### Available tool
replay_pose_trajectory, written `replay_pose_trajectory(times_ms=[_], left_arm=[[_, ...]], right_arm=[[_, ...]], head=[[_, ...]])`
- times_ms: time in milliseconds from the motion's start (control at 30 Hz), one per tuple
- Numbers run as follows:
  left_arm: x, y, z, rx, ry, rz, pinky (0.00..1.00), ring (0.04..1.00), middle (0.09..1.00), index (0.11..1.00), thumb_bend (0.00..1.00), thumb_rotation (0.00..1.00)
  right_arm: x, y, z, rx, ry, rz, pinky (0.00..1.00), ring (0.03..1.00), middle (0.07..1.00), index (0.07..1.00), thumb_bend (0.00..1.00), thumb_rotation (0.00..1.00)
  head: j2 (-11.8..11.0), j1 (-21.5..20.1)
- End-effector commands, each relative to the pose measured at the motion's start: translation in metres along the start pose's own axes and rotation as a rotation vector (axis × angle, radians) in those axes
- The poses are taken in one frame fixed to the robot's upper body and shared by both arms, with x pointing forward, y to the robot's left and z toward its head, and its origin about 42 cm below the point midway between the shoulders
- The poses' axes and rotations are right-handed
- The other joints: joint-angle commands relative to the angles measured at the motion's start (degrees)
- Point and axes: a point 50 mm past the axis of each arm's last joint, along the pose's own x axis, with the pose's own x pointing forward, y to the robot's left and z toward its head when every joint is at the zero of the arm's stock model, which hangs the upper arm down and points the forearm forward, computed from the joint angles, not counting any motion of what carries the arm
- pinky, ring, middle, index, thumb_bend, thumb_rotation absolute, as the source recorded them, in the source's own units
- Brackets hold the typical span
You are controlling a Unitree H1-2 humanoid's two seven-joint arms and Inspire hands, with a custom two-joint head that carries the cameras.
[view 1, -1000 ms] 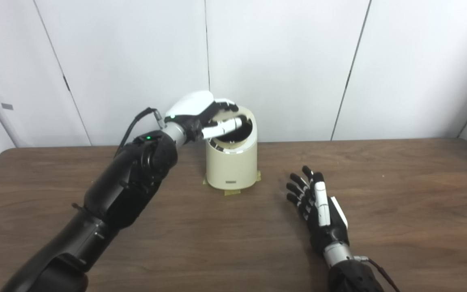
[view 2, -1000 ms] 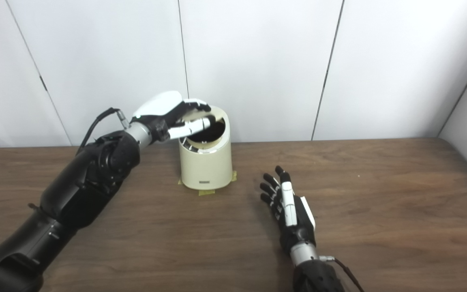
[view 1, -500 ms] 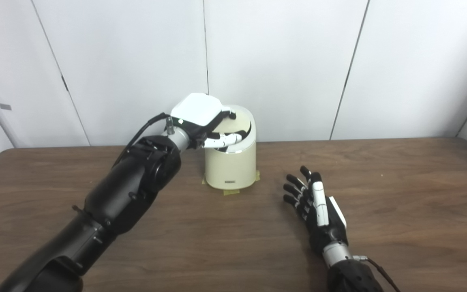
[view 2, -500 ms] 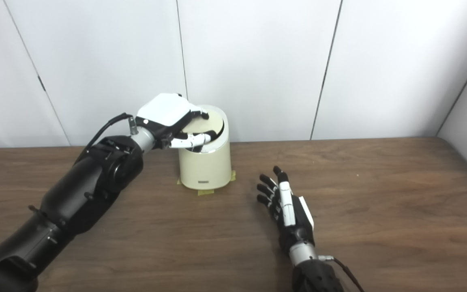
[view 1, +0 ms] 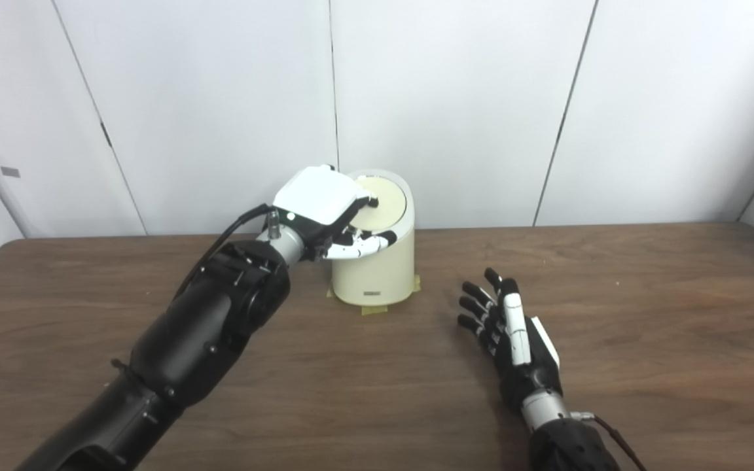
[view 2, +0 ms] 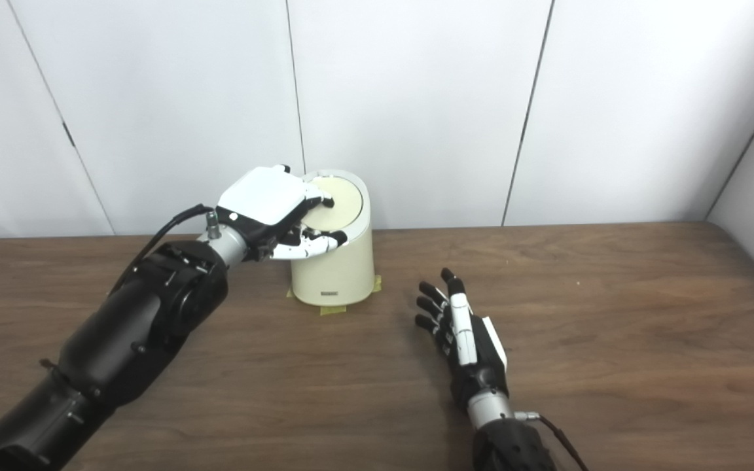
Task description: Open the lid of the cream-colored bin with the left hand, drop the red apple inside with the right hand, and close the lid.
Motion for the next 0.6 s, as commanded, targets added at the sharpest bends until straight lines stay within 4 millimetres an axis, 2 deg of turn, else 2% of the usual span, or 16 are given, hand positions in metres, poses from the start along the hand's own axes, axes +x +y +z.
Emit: replay_pose_trajectory(times_ms=[0,167,567], left_arm=[[-0.002,0.006,-0.001,0.029,0.005,0.009,1.0,0.903,0.867,0.829,0.53,1.0],[-0.005,-0.004,0.0,0.046,0.007,-0.001,1.0,0.906,0.866,0.829,0.51,1.0],[0.004,-0.025,0.002,0.12,0.009,-0.101,1.0,0.904,0.847,0.814,0.53,1.0]], right_arm=[[0.005,0.006,0.014,0.002,-0.043,0.019,0.84,0.879,0.881,0.98,0.58,1.0],[0.005,0.005,0.013,0.001,-0.04,0.023,0.85,0.884,0.882,0.985,0.58,1.0],[0.004,0.005,0.014,0.003,-0.034,0.019,0.86,0.888,0.877,0.986,0.58,1.0]], head=[[0.1,-0.2],[0.3,-0.2],[0.6,-0.4]])
